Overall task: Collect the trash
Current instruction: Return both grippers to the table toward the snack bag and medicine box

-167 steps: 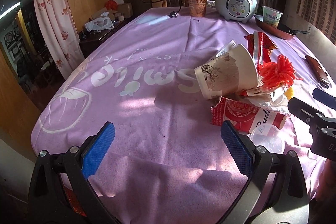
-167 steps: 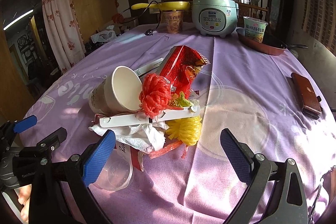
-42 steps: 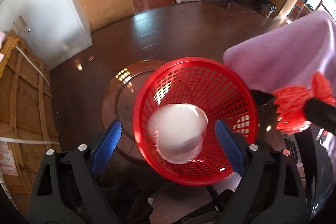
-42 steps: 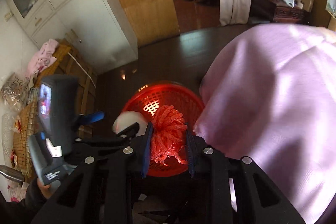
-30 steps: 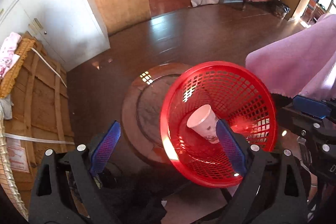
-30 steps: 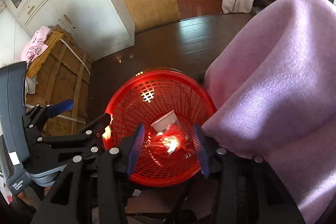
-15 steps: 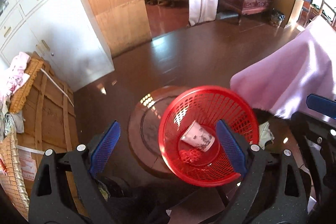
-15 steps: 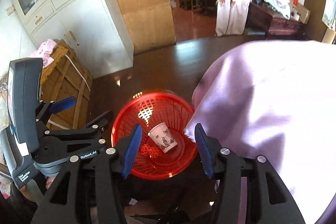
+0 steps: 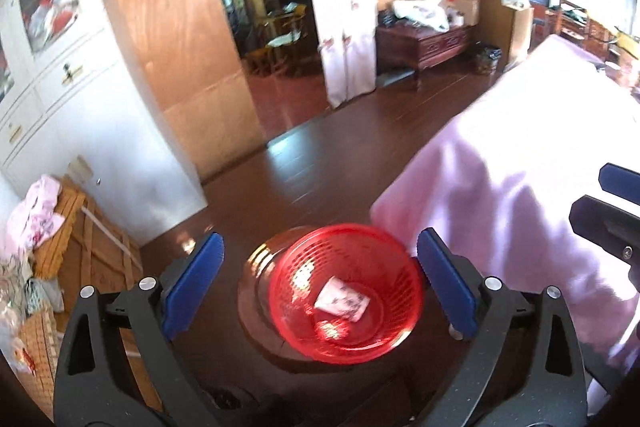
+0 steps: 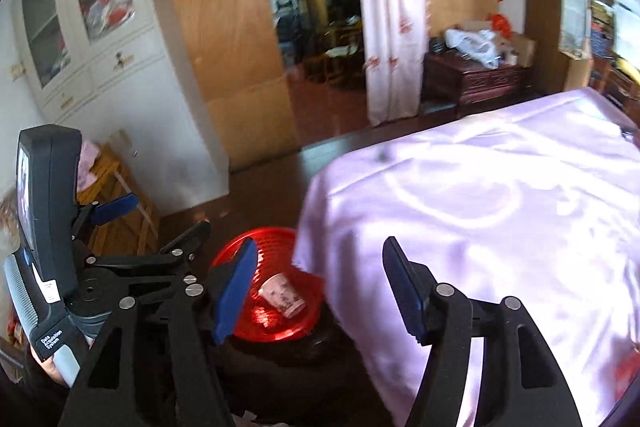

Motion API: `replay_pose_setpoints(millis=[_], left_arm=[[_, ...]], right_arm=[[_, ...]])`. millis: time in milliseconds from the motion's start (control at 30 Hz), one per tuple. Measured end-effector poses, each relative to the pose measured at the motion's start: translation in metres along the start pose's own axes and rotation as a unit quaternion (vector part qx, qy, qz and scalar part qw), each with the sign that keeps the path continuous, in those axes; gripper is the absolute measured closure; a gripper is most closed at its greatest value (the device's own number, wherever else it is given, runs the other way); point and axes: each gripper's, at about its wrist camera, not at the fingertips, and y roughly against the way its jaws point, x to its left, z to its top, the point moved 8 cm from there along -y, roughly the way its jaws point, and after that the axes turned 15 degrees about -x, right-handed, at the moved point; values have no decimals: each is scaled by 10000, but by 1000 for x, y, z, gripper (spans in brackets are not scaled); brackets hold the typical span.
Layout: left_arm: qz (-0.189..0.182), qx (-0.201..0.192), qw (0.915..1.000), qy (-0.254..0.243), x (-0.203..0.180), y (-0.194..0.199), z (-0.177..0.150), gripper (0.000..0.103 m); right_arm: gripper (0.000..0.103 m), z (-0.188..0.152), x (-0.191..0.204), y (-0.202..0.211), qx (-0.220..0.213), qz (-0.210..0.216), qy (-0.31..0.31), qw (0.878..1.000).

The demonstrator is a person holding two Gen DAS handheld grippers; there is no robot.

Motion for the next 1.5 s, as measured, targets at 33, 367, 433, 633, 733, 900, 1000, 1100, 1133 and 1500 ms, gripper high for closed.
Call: replay_pose_setpoints(millis=[33,367,433,633,733,900,1000,1100,1133,1500], left_arm=[[-74,-59,9999,-39,-7,4,5,9],[-920,-608,9923,-562,-105,39,45,7],[-1139,-644,9894,-631,-126,44,50,7],[-1883,-582,9765,-874,-199,55,56,7],[-2317,-469,9665,-1004,-237,61,56,7],[-3082,-151,9429,-1256,-307,79,42,7],[-3422,-58,9281,-1465,-340,93,29,7],[-3661,43,9146,-1717,-367,105,13,7],[-3737,92,9102,-1786,-374,107,8,7],[-4143,133,8846,-2139,-430,122,-4,6]], right_arm=[[38,1,-6,9,-59,-83,-23,9999],[32,2,-100,87,-557,-1142,-459,9908],[32,0,-124,105,-643,-1386,-624,9863],[31,-19,-189,150,-775,-2057,-1020,9702],[31,-33,-218,173,-792,-2408,-1226,9595],[31,-69,-273,229,-793,-2988,-1793,9340],[31,-91,-302,258,-810,-3263,-2231,9150],[31,-109,-322,276,-818,-3459,-2534,8997],[31,-114,-327,280,-815,-3508,-2597,8960],[31,-109,-352,237,-373,-3304,-2661,9048]])
